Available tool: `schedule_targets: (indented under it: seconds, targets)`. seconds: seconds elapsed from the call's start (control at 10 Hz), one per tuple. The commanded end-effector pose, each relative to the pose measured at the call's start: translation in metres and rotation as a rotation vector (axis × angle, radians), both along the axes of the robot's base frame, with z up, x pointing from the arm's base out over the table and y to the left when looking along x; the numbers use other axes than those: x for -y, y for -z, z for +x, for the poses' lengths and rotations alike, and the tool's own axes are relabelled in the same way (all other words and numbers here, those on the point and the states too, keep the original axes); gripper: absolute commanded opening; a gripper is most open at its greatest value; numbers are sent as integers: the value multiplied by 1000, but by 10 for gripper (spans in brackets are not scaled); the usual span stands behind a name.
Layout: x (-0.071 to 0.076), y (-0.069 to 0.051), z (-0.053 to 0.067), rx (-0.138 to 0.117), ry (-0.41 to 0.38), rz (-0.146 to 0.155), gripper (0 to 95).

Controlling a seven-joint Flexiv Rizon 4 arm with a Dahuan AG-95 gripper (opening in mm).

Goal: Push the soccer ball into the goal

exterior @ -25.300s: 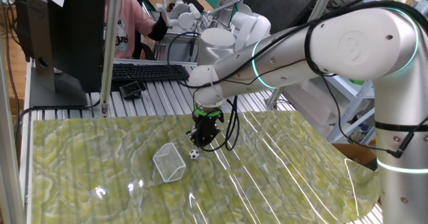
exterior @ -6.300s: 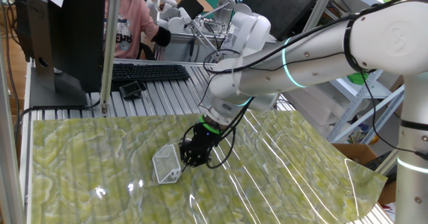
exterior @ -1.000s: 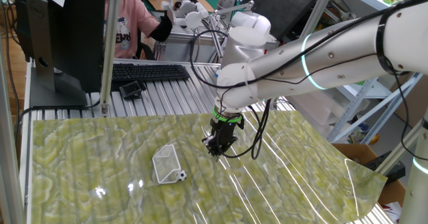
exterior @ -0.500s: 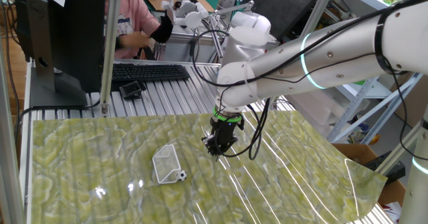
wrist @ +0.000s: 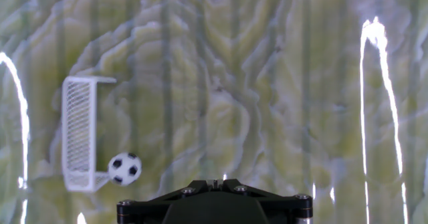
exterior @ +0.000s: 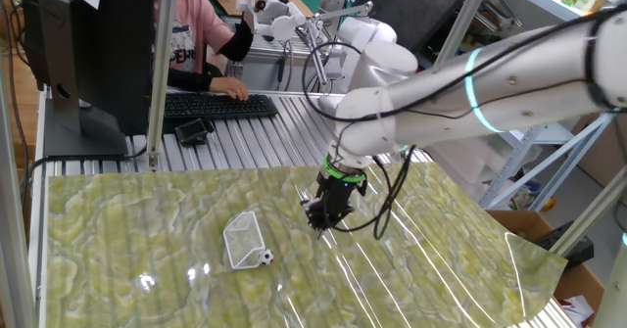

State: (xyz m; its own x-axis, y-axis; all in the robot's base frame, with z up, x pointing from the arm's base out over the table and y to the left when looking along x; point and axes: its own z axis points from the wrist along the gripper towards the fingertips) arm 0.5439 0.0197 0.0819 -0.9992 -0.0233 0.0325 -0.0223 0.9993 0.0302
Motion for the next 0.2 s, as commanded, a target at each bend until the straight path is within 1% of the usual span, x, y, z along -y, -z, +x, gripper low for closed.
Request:
schedule_targets:
  seconds: [0.1, 0.2]
  targets:
    - [-1, 3, 6, -17, -16, -8, 0]
    - [-1, 3, 6, -18, -12, -8, 0]
